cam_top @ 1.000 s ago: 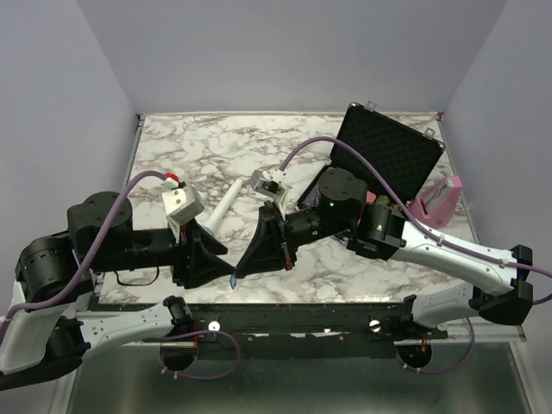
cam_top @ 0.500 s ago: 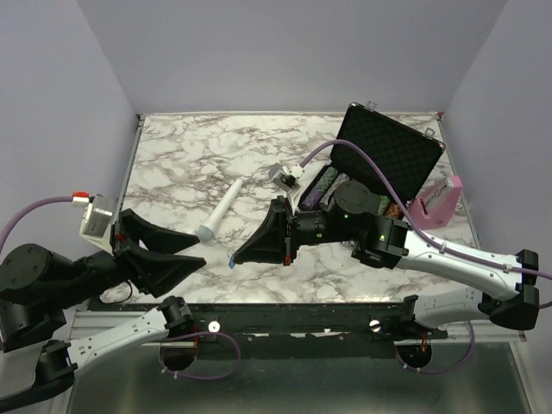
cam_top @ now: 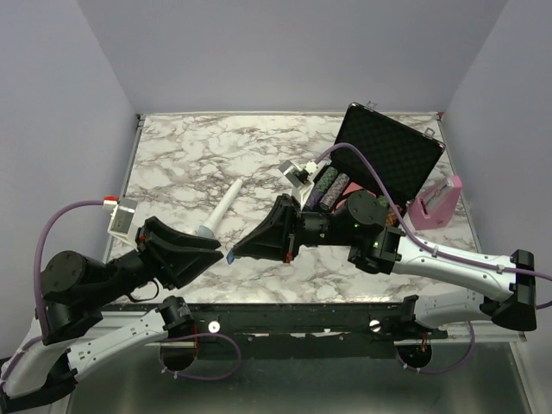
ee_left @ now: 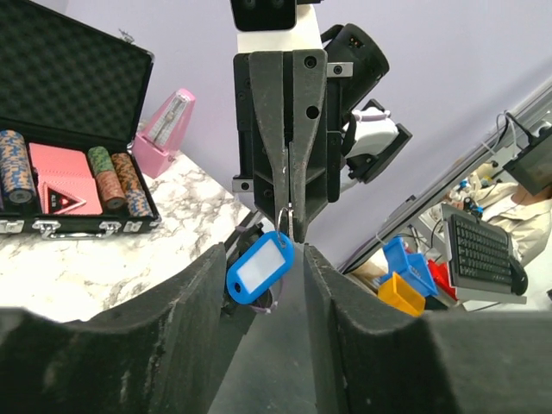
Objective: Remove the keys from the keyring
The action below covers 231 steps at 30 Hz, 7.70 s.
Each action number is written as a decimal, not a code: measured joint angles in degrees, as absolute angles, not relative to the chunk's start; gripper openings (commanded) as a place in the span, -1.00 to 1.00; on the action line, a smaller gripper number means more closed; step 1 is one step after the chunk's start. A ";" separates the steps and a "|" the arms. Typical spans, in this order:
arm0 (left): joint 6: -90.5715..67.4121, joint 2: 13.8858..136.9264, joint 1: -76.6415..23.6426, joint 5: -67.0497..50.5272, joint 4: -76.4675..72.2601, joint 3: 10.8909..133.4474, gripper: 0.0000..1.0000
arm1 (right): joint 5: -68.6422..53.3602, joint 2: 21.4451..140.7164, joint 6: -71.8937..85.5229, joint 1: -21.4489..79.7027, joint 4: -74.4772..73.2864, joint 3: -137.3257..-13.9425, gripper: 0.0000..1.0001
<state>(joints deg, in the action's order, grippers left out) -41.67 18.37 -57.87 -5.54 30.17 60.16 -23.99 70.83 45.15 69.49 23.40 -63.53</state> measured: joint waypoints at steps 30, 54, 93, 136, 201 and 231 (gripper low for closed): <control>-44.12 19.77 -57.87 -5.63 24.01 58.41 -1.00 | -25.12 72.62 47.99 69.49 28.25 -63.33 -0.99; -37.78 25.89 -57.84 -10.33 34.09 70.08 -1.00 | -30.39 75.79 43.88 69.49 17.98 -73.14 -0.99; -21.37 39.51 -57.82 -26.46 61.19 85.41 -1.00 | -47.51 83.26 33.30 69.47 -11.60 -87.22 -0.99; -19.38 45.43 -57.87 -10.85 68.47 90.85 0.46 | -38.92 81.80 33.34 69.43 -8.64 -79.05 -0.99; -43.66 20.45 -57.84 -10.55 29.54 61.93 -1.00 | -32.47 75.90 43.53 69.43 24.45 -68.23 -0.99; -25.87 32.75 -57.82 -14.15 55.75 82.32 -1.00 | -40.12 83.74 33.63 69.25 -2.87 -86.30 -0.99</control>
